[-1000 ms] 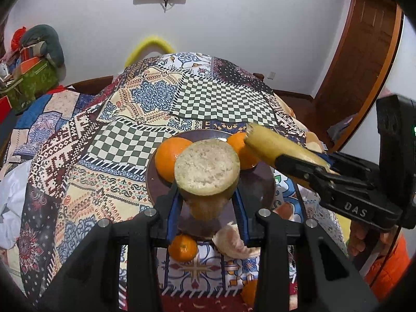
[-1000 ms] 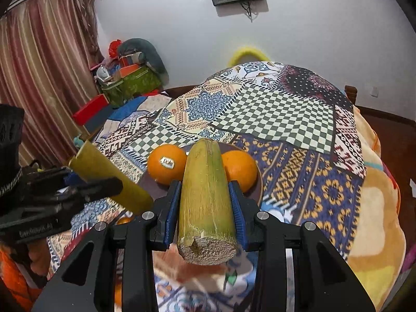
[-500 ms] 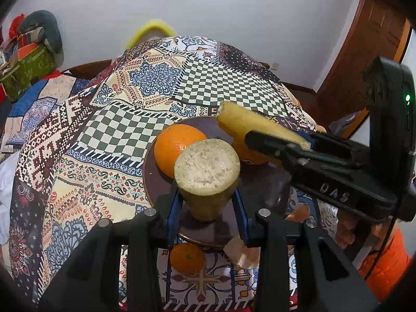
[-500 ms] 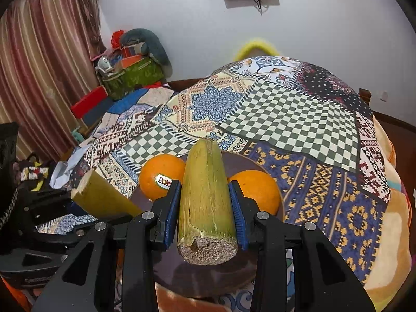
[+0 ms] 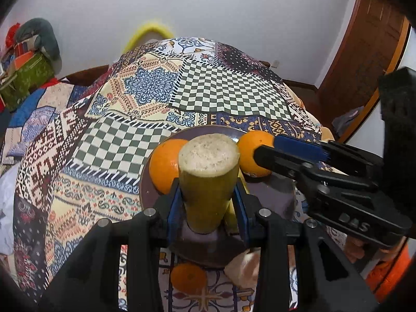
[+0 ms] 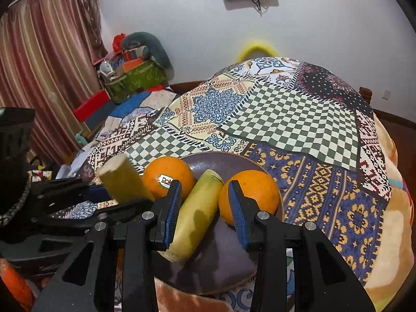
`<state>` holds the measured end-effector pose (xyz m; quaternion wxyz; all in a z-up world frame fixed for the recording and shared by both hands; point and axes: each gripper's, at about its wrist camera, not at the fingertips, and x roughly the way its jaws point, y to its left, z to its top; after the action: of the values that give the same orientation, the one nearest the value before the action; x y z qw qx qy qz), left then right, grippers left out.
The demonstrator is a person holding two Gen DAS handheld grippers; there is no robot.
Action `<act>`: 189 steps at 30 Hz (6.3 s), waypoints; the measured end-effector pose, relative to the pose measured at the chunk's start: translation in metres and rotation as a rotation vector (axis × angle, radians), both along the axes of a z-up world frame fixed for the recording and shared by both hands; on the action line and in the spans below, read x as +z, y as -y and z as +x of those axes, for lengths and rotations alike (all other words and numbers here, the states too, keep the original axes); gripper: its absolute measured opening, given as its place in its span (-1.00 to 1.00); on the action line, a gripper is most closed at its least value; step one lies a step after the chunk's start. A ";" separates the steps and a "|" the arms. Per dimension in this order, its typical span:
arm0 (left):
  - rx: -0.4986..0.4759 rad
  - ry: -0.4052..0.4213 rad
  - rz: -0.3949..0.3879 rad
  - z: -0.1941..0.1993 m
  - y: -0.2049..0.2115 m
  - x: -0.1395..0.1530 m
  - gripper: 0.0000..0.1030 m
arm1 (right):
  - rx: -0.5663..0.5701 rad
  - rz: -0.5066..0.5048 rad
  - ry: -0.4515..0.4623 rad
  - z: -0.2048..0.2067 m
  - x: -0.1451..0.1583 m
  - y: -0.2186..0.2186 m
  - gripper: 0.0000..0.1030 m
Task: Organize fruits
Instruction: 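Lift both cylinders, lay them on the plate between the oranges, open both tools, then lower the right tool onto the dark brown date and close it, then carry the date onto the plate with the right tool while the left tool sets a small mandarin there, then grasp a peeled pomelo segment with the right tool and lift it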
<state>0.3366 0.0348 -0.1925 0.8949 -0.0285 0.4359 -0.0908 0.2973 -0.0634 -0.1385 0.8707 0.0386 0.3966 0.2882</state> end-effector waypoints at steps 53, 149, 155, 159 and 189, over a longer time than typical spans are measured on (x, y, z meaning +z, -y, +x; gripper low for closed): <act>0.009 -0.115 -0.019 -0.139 0.019 -0.005 0.19 | -0.076 -0.156 -0.051 -0.141 -0.008 0.067 0.01; 0.127 0.000 -0.007 -0.013 -0.030 -0.025 -0.28 | 0.024 -0.153 -0.039 -0.017 -0.034 0.013 -0.68; 0.131 -0.006 -0.015 -0.016 -0.030 -0.020 -0.18 | 0.024 -0.168 -0.041 -0.018 -0.032 0.012 -0.50; 0.129 0.027 -0.009 -0.024 -0.028 -0.007 -0.05 | 0.013 -0.174 -0.020 -0.023 -0.025 0.015 -0.36; 0.081 -0.106 -0.002 -0.090 -0.003 -0.035 0.08 | 0.100 -0.160 -0.107 -0.071 -0.035 0.020 0.01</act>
<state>0.2464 0.0379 -0.2278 0.8736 -0.0516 0.4809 -0.0535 0.2259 -0.0836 -0.1740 0.8331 -0.0354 0.4658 0.2961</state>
